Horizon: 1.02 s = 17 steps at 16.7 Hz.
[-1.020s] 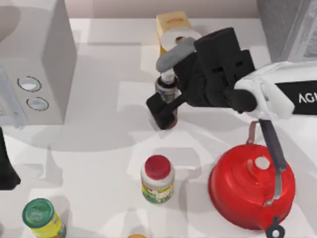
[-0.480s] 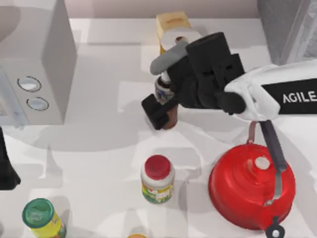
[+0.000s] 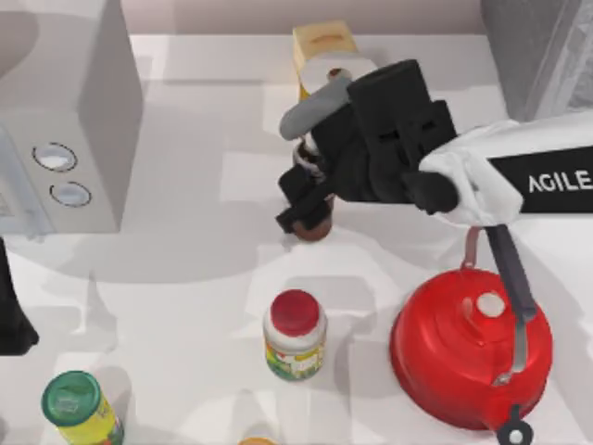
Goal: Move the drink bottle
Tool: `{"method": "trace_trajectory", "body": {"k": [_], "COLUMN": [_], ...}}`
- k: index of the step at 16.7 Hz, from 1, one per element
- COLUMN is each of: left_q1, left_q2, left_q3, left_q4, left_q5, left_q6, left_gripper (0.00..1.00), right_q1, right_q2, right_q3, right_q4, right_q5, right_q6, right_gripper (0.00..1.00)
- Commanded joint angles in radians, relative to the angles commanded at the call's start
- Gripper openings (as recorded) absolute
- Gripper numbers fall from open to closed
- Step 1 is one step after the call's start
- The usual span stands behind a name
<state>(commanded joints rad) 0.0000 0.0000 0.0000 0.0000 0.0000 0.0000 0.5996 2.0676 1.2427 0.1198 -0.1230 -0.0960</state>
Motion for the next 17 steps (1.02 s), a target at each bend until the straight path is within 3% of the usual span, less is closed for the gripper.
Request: {"method": "trace_trajectory", "body": {"k": [3,4,13,17], "left_q1": [0.000,0.000,0.000,0.000], "left_q2": [0.000,0.000,0.000,0.000], "left_q3": [0.000,0.000,0.000,0.000], "left_q4": [0.000,0.000,0.000,0.000], "left_q5": [0.000,0.000,0.000,0.000], "left_q6": [0.000,0.000,0.000,0.000], "left_gripper": [1.00,1.00,1.00,1.00], "right_q1": [0.000,0.000,-0.005,-0.100], "right_q2": [0.000,0.000,-0.004,-0.110], "right_q3": [0.000,0.000,-0.002,-0.065], "right_q4": [0.000,0.000,-0.001,-0.034], "right_q5": [0.000,0.000,0.001,0.041], "right_q6": [0.000,0.000,0.001,0.019], "right_gripper": [0.02,0.00,0.00,0.00]}}
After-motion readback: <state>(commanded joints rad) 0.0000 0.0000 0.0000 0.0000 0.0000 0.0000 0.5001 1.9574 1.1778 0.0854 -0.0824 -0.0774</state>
